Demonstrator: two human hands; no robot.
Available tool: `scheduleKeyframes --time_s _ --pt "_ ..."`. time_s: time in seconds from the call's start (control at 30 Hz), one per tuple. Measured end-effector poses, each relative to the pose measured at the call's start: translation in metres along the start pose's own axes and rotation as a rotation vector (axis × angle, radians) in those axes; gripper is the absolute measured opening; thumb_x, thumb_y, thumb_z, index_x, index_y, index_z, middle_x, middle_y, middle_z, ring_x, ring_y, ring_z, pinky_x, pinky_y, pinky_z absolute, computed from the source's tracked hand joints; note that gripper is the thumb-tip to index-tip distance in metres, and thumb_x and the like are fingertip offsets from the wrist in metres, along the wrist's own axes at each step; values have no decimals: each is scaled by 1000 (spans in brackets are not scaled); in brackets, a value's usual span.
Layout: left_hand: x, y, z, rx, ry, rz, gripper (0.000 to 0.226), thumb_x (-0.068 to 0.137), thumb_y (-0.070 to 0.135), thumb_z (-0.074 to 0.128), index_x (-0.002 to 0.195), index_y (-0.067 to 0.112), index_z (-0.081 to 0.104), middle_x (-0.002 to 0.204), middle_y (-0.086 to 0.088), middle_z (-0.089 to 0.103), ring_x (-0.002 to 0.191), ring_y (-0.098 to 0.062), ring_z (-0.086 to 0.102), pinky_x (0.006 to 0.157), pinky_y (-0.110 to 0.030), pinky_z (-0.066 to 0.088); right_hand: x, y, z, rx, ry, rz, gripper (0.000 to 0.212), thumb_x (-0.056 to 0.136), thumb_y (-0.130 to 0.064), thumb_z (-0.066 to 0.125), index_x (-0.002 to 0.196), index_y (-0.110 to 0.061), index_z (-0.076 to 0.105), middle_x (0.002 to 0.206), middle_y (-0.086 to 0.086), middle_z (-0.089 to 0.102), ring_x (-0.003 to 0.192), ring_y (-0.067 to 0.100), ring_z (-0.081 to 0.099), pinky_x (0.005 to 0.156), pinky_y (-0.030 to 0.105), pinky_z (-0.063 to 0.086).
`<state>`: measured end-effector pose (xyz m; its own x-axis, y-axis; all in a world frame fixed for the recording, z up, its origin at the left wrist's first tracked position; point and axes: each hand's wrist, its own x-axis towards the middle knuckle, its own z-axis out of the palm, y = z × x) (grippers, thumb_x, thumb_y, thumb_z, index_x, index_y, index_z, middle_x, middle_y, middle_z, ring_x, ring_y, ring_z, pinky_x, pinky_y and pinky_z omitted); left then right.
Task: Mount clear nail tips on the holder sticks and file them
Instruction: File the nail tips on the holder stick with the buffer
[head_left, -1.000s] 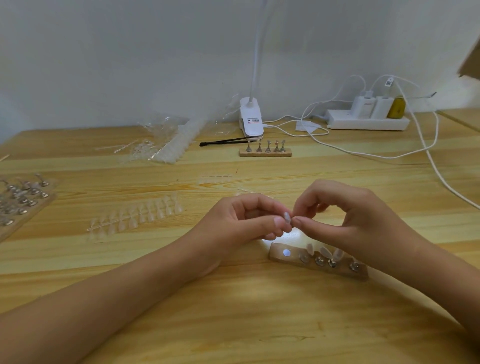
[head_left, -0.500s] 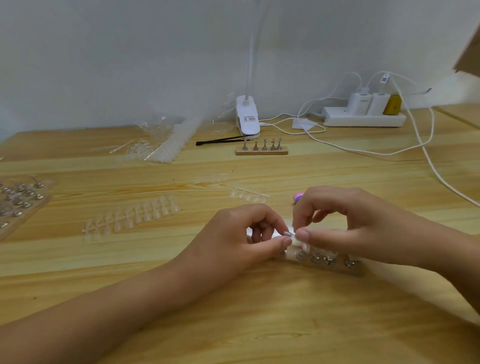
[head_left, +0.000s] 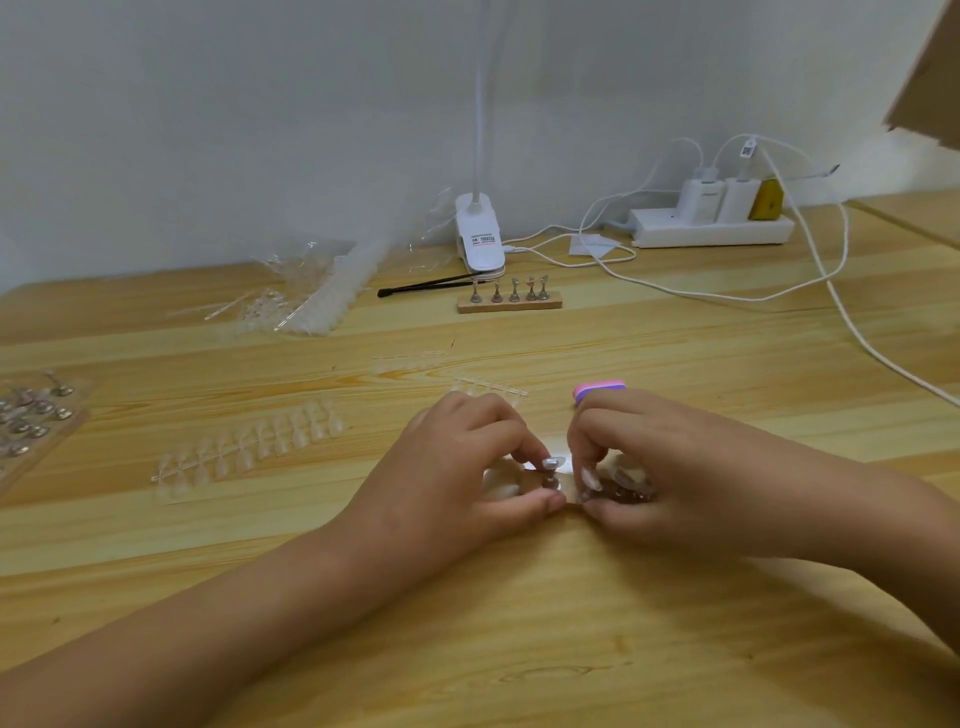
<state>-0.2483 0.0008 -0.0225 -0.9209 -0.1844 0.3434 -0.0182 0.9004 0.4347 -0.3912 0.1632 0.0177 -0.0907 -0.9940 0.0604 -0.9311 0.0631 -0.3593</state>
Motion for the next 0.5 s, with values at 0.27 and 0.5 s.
scheduleKeyframes --time_s 0.27,0.5 --pt "-3 7 -2 8 8 12 58 75 64 61 124 33 54 109 16 45 103 -3 44 95 -31 41 0 -4 -5 295 169 -14 14 79 -25 72 86 -28 60 95 -16 66 101 8 61 88 23 46" --pt "-9 20 -6 -504 184 -32 45 79 50 64 122 38 52 101 16 53 93 -12 52 84 -17 40 2 -7 -7 434 449 -30 7 83 -23 69 89 -23 65 88 -10 67 88 14 63 83 16 48"
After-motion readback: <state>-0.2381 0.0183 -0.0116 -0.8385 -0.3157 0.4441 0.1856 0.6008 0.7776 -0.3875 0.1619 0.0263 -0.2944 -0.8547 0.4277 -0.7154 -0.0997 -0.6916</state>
